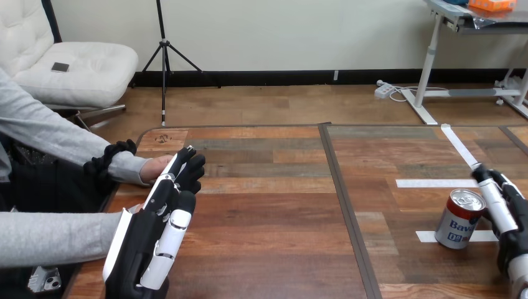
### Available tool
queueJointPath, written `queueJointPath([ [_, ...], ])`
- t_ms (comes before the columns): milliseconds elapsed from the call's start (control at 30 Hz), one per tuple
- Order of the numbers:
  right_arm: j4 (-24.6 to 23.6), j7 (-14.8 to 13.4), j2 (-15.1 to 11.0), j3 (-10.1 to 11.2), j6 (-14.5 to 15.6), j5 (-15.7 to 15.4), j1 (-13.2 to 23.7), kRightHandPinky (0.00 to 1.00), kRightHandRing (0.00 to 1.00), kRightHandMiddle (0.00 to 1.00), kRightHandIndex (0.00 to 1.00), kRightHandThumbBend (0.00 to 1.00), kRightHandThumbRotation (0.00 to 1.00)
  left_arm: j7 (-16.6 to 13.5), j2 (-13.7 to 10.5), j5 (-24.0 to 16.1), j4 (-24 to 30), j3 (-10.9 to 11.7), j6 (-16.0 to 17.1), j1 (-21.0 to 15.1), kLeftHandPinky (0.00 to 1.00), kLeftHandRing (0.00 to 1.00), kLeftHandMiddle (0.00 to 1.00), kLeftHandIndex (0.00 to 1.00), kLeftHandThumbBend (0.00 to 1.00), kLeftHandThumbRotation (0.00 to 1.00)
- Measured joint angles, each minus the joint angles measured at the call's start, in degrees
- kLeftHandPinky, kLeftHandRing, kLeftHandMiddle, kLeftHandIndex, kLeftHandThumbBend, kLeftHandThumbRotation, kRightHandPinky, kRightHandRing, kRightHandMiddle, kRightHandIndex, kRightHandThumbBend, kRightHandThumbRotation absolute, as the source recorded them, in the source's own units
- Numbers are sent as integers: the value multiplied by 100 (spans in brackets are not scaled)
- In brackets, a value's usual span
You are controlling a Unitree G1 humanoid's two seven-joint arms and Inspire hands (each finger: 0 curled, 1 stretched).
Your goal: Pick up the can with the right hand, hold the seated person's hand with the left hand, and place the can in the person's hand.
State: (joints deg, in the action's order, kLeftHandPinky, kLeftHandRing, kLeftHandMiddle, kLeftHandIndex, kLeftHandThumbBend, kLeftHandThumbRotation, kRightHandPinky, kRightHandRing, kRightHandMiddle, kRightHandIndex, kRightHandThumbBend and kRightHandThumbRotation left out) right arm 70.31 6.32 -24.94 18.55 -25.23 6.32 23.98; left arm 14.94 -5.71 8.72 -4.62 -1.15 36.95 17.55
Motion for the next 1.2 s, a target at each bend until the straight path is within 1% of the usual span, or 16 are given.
queueJointPath([
  [267,0,-87,0,-66,0,-75,2,87,88,88,89,98,39,3,0,0,0,4,-1,0,92,92,90,92,51,84],
  [433,0,-88,0,-71,0,-63,4,85,87,87,88,100,35,20,0,0,0,6,-1,-1,91,91,90,92,50,83],
  [533,0,-78,0,-69,0,-55,7,85,87,87,88,100,31,21,1,-1,0,6,-1,-1,91,91,90,91,50,83],
  [867,0,-40,0,-69,0,-47,15,86,89,88,89,100,24,21,2,-1,0,6,-6,-1,91,91,90,91,49,83],
  [1200,0,31,0,-58,1,-21,16,86,89,88,89,100,22,94,-6,66,0,9,-5,-11,90,91,90,91,49,82],
])
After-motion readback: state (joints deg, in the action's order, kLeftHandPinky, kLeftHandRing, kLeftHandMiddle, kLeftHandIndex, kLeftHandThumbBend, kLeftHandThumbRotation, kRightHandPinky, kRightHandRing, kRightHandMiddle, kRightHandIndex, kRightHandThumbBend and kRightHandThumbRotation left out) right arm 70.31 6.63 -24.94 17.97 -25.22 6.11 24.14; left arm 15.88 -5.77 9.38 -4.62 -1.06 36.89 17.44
